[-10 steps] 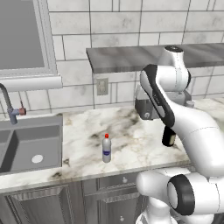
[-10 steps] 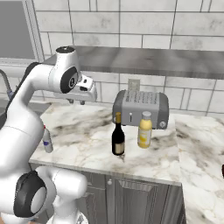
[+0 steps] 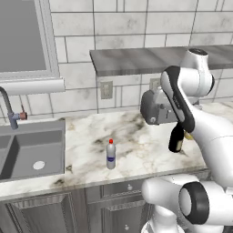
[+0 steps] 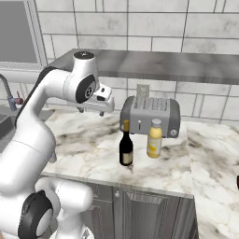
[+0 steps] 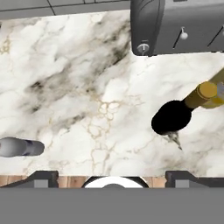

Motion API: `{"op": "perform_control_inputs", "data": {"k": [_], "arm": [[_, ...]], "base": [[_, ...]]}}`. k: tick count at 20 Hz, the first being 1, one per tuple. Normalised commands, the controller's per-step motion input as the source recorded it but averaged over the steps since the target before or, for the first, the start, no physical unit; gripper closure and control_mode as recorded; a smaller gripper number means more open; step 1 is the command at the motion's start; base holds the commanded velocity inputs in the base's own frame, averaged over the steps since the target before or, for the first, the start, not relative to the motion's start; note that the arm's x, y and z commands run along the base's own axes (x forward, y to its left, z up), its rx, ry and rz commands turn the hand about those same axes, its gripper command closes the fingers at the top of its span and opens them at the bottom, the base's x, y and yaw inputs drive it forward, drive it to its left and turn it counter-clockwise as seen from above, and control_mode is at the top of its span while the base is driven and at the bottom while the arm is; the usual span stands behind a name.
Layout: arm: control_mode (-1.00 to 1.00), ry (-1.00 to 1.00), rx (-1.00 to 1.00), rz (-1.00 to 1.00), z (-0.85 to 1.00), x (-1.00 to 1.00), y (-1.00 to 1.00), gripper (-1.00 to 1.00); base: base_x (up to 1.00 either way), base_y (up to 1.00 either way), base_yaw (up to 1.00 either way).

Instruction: Place the drinks on the dining counter in a tight cluster.

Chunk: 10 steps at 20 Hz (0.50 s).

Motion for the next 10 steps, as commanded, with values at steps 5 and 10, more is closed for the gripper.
{"op": "perform_control_inputs", "data": {"k": [5, 10], "arm": [[-1.0, -0.01, 0.1, 0.03, -0.04, 0.0, -0.87, -1.0], [-1.0, -0.01, 0.0, 0.06, -0.04, 0.0, -0.14, -1.0]], "base": [[0.0, 0.0, 0.0], [0.0, 0.0, 0.0]]}}
